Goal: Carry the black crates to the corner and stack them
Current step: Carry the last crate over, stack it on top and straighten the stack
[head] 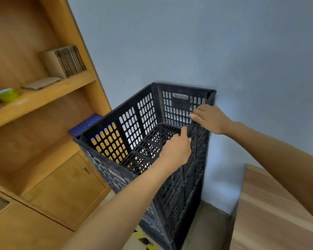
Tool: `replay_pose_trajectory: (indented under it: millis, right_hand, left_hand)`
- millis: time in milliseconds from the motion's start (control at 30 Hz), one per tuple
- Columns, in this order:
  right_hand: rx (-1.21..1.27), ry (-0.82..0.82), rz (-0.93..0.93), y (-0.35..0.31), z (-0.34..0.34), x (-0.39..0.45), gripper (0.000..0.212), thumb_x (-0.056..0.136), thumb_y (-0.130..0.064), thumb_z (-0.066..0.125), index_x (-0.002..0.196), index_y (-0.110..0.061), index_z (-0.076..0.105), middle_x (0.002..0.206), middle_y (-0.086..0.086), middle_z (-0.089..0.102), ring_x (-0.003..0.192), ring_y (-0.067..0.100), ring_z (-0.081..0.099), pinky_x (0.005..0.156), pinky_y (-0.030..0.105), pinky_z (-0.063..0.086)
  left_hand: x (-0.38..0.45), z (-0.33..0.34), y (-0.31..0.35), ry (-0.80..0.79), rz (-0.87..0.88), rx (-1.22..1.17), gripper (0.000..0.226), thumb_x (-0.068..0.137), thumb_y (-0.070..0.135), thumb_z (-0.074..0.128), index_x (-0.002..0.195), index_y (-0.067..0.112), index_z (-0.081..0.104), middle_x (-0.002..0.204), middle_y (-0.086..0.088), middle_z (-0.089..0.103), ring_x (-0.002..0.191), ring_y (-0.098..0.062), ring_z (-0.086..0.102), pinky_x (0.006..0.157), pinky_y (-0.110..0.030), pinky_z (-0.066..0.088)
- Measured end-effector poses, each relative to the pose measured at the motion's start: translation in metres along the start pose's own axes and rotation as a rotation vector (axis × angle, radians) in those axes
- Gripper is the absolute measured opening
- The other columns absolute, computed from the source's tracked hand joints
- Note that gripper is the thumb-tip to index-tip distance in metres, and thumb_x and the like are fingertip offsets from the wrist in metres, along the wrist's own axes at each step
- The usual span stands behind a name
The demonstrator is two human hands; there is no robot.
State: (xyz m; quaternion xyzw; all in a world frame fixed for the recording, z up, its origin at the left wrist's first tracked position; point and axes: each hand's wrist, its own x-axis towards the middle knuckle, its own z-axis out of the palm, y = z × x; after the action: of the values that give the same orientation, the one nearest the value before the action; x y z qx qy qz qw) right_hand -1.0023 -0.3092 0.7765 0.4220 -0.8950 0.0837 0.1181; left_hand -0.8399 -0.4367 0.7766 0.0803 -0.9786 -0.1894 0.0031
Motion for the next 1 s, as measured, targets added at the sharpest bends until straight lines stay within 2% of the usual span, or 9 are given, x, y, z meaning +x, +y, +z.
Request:
replay_pose_trajectory:
  millis: [67, 133, 267, 500, 633, 733, 833, 900, 1000]
  right_hand:
    - [0.032, 0.079, -0.030, 0.006, 0.008, -0.006, 0.058, 0.096, -0.060, 0.008, 0.098, -0.025, 0.054, 0.100, -0.007, 0.054, 0.102, 0.015, 0.052, 0.087, 0.032, 0.033]
    - [0.056, 0.130, -0.059, 0.011, 0.016, -0.011, 0.057, 0.096, -0.061, 0.011, 0.106, -0.025, 0.053, 0.108, -0.008, 0.053, 0.106, 0.012, 0.050, 0.089, 0.031, 0.030]
    - [0.053, 0.121, -0.141, 0.019, 0.017, -0.011, 0.060, 0.095, -0.062, 0.017, 0.122, -0.021, 0.052, 0.124, -0.002, 0.053, 0.117, 0.018, 0.050, 0.092, 0.038, 0.037]
    - [0.039, 0.044, -0.162, 0.017, -0.001, -0.012, 0.072, 0.087, -0.075, 0.021, 0.120, -0.022, 0.056, 0.120, -0.002, 0.057, 0.109, 0.019, 0.054, 0.088, 0.036, 0.044]
    - [0.026, 0.015, -0.056, 0.006, -0.001, -0.017, 0.083, 0.081, -0.081, 0.018, 0.121, -0.019, 0.056, 0.126, 0.004, 0.056, 0.119, 0.024, 0.050, 0.093, 0.043, 0.047]
    - [0.067, -0.019, 0.010, 0.004, 0.000, -0.021, 0.072, 0.084, -0.074, 0.027, 0.123, -0.019, 0.052, 0.128, 0.004, 0.052, 0.123, 0.022, 0.046, 0.092, 0.046, 0.048]
    - [0.066, -0.051, 0.023, 0.004, -0.001, -0.020, 0.059, 0.092, -0.064, 0.037, 0.127, -0.017, 0.050, 0.130, 0.005, 0.050, 0.126, 0.023, 0.043, 0.093, 0.047, 0.047]
    - [0.071, -0.068, 0.022, 0.004, 0.000, -0.018, 0.057, 0.094, -0.060, 0.039, 0.129, -0.015, 0.049, 0.130, 0.006, 0.050, 0.126, 0.024, 0.042, 0.094, 0.047, 0.046]
    - [0.109, -0.048, 0.009, 0.005, 0.000, -0.017, 0.053, 0.094, -0.059, 0.041, 0.121, -0.015, 0.052, 0.122, 0.005, 0.052, 0.120, 0.023, 0.044, 0.092, 0.044, 0.046]
  left_hand:
    - [0.003, 0.002, -0.001, 0.003, 0.007, -0.023, 0.045, 0.104, 0.034, 0.028, 0.145, 0.015, 0.021, 0.112, -0.022, 0.059, 0.095, -0.042, 0.059, 0.082, -0.051, 0.049]
    - [0.004, 0.002, -0.001, 0.010, 0.018, -0.028, 0.044, 0.104, 0.035, 0.028, 0.143, 0.016, 0.023, 0.107, -0.021, 0.060, 0.091, -0.041, 0.060, 0.078, -0.050, 0.050]
    - [0.006, 0.001, 0.000, 0.052, 0.022, -0.008, 0.042, 0.105, 0.038, 0.027, 0.141, 0.016, 0.029, 0.099, -0.017, 0.062, 0.085, -0.040, 0.060, 0.063, -0.042, 0.043]
    - [-0.005, -0.005, 0.002, 0.125, 0.071, 0.168, 0.043, 0.105, 0.034, 0.030, 0.142, 0.011, 0.033, 0.089, -0.010, 0.063, 0.064, -0.028, 0.049, 0.045, -0.034, 0.028]
    - [-0.006, -0.005, 0.000, 0.125, 0.088, 0.215, 0.040, 0.106, 0.032, 0.029, 0.140, 0.011, 0.034, 0.095, -0.014, 0.064, 0.068, -0.028, 0.052, 0.054, -0.036, 0.037]
    - [-0.005, -0.003, -0.002, 0.124, 0.107, 0.202, 0.037, 0.106, 0.032, 0.029, 0.135, 0.011, 0.038, 0.090, -0.012, 0.063, 0.071, -0.030, 0.057, 0.057, -0.037, 0.042]
    - [-0.001, -0.004, -0.002, 0.119, 0.100, 0.226, 0.040, 0.106, 0.033, 0.028, 0.140, 0.012, 0.034, 0.084, -0.011, 0.059, 0.068, -0.030, 0.054, 0.057, -0.037, 0.044]
    - [-0.001, -0.003, -0.002, 0.140, 0.107, 0.247, 0.037, 0.105, 0.032, 0.028, 0.135, 0.013, 0.038, 0.078, -0.007, 0.056, 0.063, -0.029, 0.053, 0.056, -0.037, 0.044]
    - [-0.003, -0.004, -0.002, 0.171, 0.129, 0.290, 0.036, 0.105, 0.032, 0.029, 0.133, 0.011, 0.040, 0.076, -0.006, 0.056, 0.060, -0.027, 0.052, 0.055, -0.037, 0.046]
